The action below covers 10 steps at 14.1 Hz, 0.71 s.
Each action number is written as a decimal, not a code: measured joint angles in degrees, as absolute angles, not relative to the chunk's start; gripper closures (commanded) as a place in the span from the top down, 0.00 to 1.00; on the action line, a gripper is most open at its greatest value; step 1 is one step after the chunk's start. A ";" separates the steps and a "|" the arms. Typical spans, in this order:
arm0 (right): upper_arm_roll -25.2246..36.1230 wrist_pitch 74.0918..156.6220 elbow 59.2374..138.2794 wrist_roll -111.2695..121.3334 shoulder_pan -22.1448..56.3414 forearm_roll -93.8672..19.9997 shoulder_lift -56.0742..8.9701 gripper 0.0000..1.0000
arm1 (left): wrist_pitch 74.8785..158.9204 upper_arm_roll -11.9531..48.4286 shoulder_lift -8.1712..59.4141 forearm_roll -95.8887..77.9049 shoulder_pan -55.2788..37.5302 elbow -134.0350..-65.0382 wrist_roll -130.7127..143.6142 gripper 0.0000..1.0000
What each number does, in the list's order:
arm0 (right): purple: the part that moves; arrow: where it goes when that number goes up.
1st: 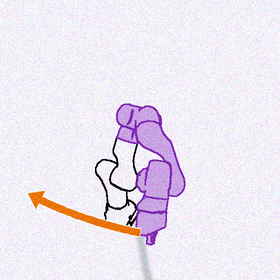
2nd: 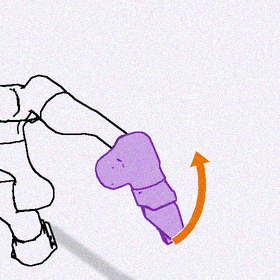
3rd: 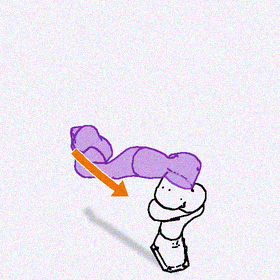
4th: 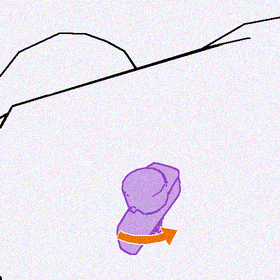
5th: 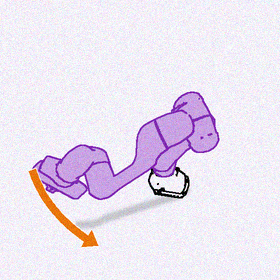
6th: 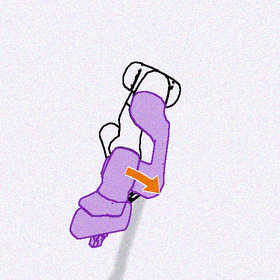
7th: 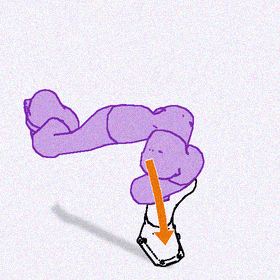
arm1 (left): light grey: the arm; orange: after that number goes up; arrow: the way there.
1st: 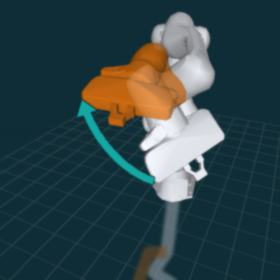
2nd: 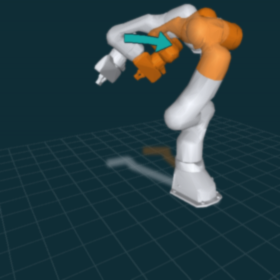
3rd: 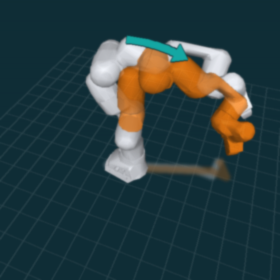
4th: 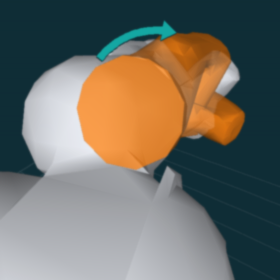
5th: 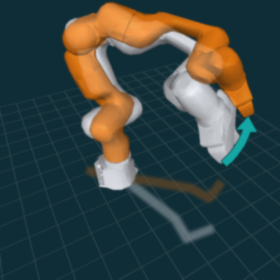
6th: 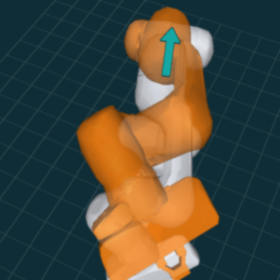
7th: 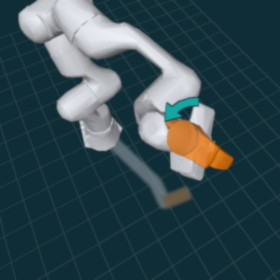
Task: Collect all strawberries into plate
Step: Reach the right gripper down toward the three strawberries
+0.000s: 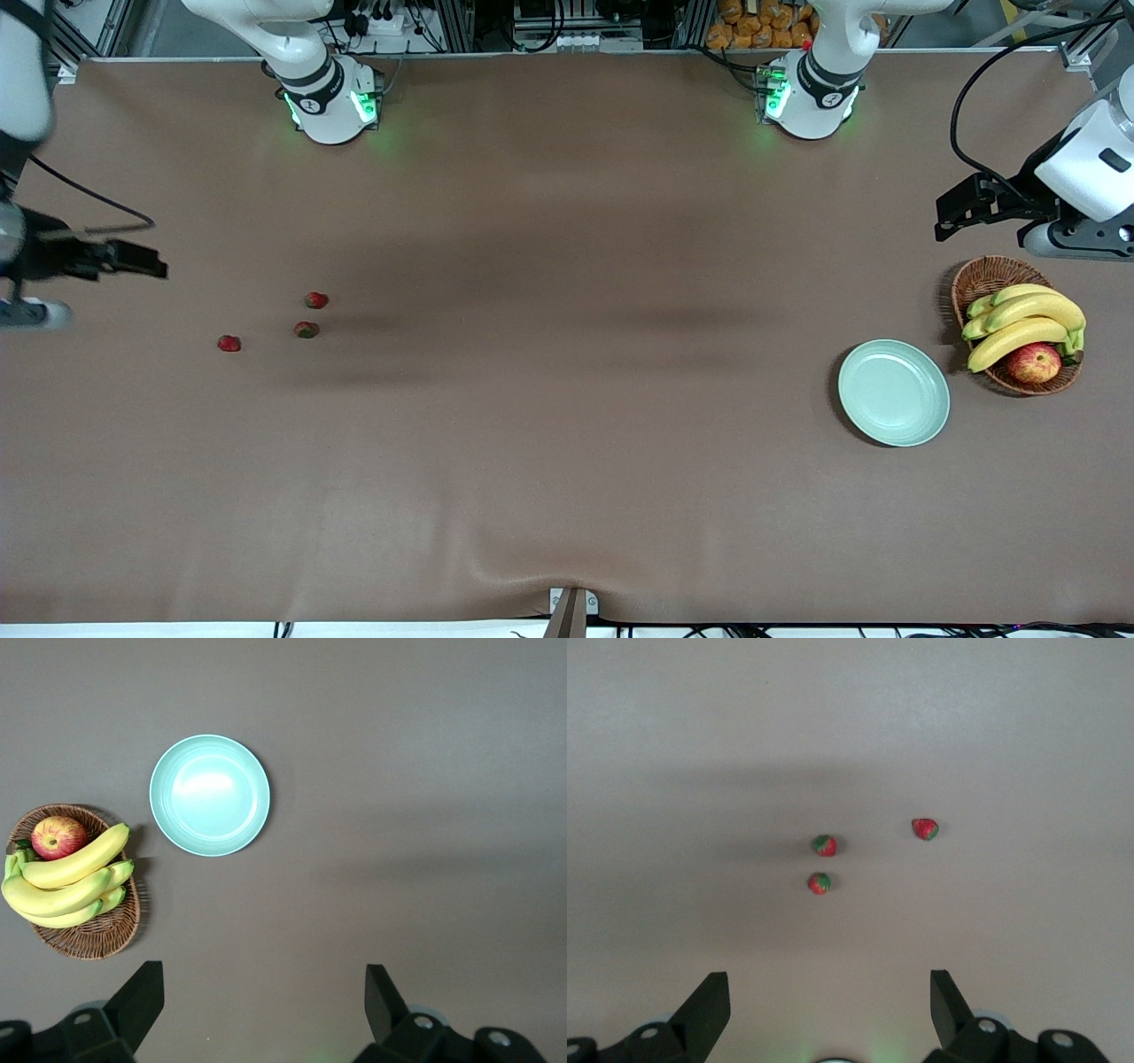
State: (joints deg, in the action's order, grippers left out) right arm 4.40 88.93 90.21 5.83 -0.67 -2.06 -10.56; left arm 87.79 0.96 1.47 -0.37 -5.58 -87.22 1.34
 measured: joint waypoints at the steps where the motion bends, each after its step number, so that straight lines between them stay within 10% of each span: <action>1: 4.38 91.51 91.91 5.83 -0.67 -2.10 -11.61 1.00 | 87.79 0.95 1.49 -0.37 -5.58 -87.22 1.34 1.00; 10: 4.02 115.80 108.11 5.82 0.00 -2.50 -20.63 1.00 | 87.79 0.89 1.74 -0.37 -5.55 -87.24 1.34 1.00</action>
